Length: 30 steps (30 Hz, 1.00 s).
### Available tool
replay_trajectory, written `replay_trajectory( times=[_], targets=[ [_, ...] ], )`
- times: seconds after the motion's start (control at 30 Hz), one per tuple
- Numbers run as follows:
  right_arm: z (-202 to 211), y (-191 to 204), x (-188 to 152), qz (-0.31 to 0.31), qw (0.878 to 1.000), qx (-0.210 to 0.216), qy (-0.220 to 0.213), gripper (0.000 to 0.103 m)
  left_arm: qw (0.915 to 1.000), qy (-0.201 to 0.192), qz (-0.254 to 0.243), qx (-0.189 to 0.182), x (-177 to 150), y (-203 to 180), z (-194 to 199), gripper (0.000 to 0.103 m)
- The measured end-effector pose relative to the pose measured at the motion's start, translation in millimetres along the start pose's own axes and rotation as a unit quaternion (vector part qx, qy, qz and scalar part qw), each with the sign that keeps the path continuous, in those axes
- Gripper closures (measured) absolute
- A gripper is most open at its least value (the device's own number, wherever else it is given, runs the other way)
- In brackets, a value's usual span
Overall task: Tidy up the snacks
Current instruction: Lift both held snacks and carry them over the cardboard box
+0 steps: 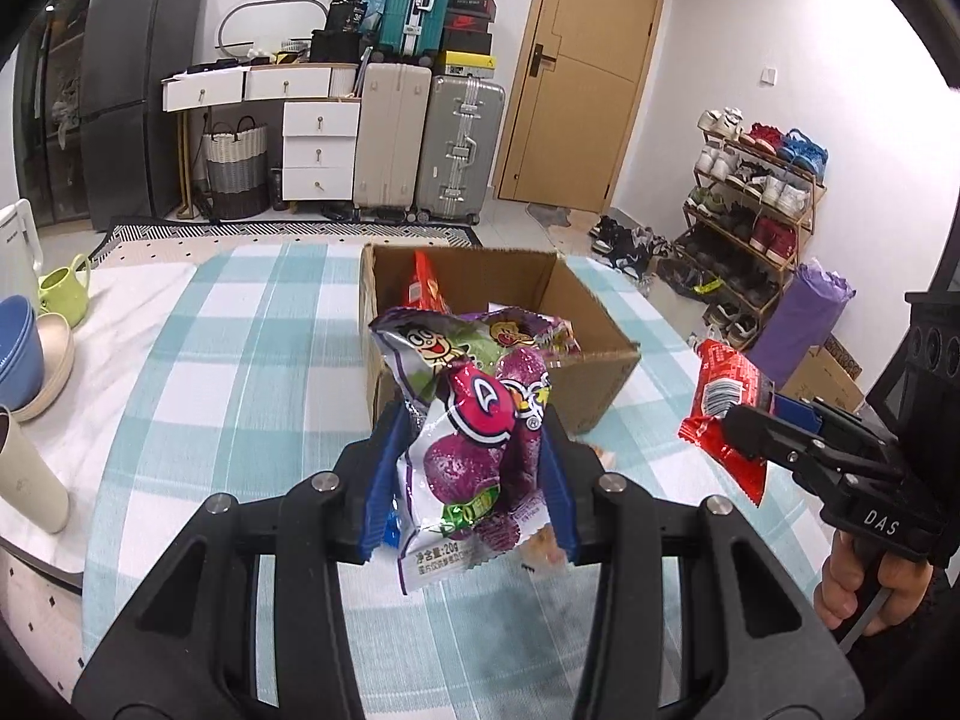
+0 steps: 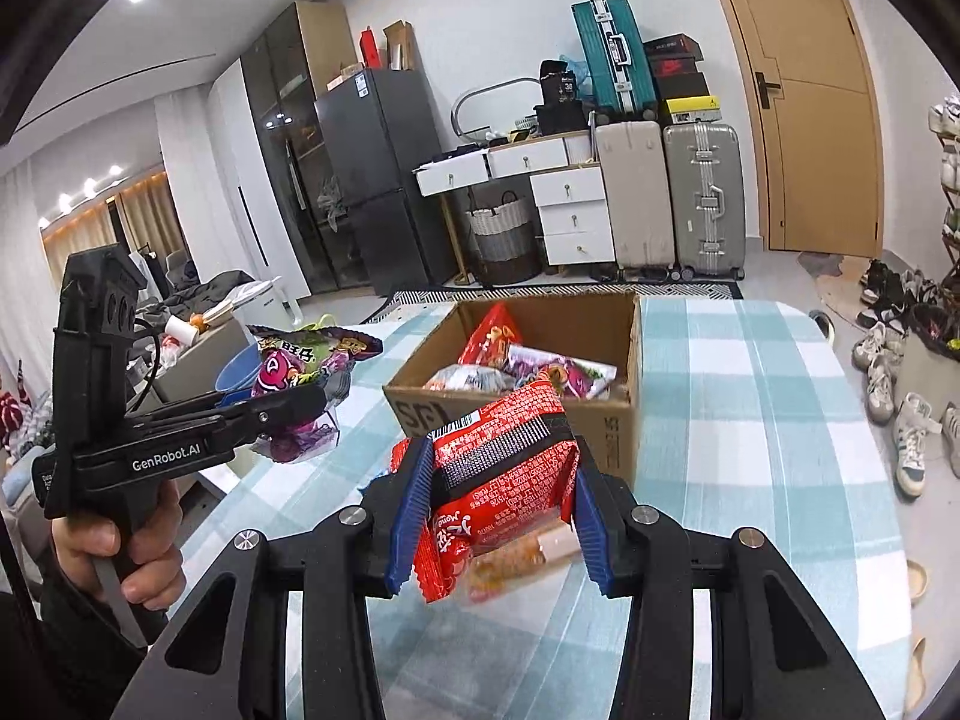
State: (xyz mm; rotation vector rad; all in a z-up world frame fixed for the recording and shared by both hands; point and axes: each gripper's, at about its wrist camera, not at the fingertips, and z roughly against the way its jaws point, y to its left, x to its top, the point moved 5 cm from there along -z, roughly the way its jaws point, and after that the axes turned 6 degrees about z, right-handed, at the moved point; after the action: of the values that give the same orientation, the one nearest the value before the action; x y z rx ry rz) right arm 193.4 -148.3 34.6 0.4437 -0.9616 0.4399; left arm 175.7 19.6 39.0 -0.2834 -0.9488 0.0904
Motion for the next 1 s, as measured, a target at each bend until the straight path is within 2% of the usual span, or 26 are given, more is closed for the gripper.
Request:
replay_trajectory(
  times=[0.57,1.0],
  targets=[
    [-33,-14,40,0.009,1.000,0.003,-0.006,0.059,0.9997,-0.020,-0.010,0.002,57,-1,-28,0.064],
    [-69,-31,62,0.013,1.000,0.000,-0.002,0.059,0.9993,-0.010,-0.030,0.019,87,-3,-89,0.064]
  ],
)
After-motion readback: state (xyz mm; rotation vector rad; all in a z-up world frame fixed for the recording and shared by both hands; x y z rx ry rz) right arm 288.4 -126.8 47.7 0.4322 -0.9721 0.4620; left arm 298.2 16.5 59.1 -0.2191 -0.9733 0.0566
